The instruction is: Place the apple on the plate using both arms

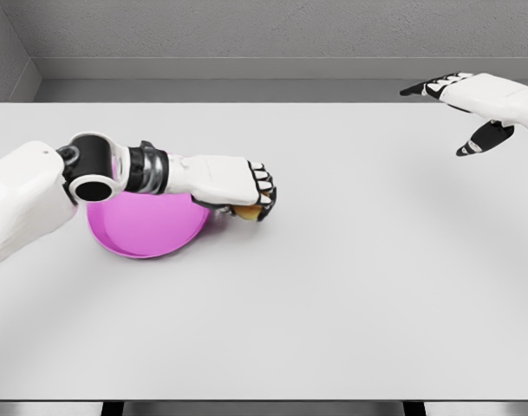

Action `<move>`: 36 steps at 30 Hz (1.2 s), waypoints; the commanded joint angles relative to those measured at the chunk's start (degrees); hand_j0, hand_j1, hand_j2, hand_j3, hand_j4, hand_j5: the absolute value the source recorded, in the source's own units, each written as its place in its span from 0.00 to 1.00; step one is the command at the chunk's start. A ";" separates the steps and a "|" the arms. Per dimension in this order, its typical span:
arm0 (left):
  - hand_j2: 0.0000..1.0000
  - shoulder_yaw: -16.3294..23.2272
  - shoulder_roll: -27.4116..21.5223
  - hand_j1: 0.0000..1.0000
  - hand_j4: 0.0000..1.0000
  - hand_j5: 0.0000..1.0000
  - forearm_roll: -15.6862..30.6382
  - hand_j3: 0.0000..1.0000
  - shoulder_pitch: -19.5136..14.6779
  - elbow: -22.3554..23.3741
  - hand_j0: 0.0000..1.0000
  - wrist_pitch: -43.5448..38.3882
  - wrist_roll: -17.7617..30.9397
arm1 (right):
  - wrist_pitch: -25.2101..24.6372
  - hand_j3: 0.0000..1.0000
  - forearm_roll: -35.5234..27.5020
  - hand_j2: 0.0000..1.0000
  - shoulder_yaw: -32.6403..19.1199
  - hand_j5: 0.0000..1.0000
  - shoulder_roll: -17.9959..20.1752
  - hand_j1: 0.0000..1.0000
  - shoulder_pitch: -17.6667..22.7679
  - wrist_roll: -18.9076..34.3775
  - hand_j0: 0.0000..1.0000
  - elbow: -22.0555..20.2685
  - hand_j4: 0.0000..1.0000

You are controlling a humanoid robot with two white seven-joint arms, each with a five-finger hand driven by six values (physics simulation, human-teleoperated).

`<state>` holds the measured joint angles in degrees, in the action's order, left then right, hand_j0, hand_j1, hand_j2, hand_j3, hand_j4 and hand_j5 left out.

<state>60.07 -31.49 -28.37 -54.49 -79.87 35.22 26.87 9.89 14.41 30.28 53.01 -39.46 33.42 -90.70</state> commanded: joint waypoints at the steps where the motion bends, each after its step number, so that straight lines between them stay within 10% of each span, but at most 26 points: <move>1: 0.28 -2.58 -0.33 0.28 0.28 0.28 3.67 0.28 0.00 -1.51 0.28 -0.22 0.20 | -0.04 1.00 -0.08 1.00 0.04 1.00 0.07 1.00 0.00 -0.03 1.00 -0.01 1.00; 10: 0.27 -8.21 -15.27 0.27 0.27 0.27 6.84 0.27 2.11 -4.94 0.27 -0.22 0.29 | -0.04 1.00 -0.08 1.00 0.13 1.00 -0.02 1.00 0.00 -0.03 1.00 -0.01 1.00; 19: 0.30 -9.88 -16.68 0.30 0.30 0.30 5.96 0.30 6.86 -2.04 0.30 -0.22 0.37 | -0.04 1.00 -0.08 1.00 0.13 1.00 -0.02 1.00 0.00 -0.03 1.00 0.08 1.00; 21: 0.42 -9.79 -16.59 0.42 0.42 0.42 5.96 0.42 6.86 -2.04 0.42 -0.22 0.37 | -0.04 1.00 -0.08 1.00 0.22 1.00 -0.02 1.00 0.00 -0.03 1.00 0.08 1.00; 23: 1.00 -9.79 -16.41 1.00 1.00 1.00 5.96 1.00 7.91 -2.04 1.00 -0.22 0.29 | -0.04 1.00 -0.08 1.00 0.39 1.00 -0.02 1.00 -0.09 -0.03 1.00 0.08 1.00; 31: 1.00 -11.63 -17.03 1.00 1.00 1.00 7.71 1.00 8.17 -1.17 1.00 -0.22 0.20 | -0.04 1.00 -0.08 1.00 0.48 1.00 -0.02 1.00 -0.09 -0.03 1.00 -0.01 1.00; 36: 1.00 -14.27 -17.38 1.00 1.00 1.00 17.21 1.00 8.26 8.24 1.00 -0.22 0.29 | -0.04 1.00 -0.17 1.00 0.48 1.00 0.07 1.00 0.00 -0.03 1.00 -0.01 1.00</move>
<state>46.94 -48.59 -14.07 -46.14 -74.88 35.12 27.15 9.89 14.40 30.78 53.00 -39.55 33.42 -90.65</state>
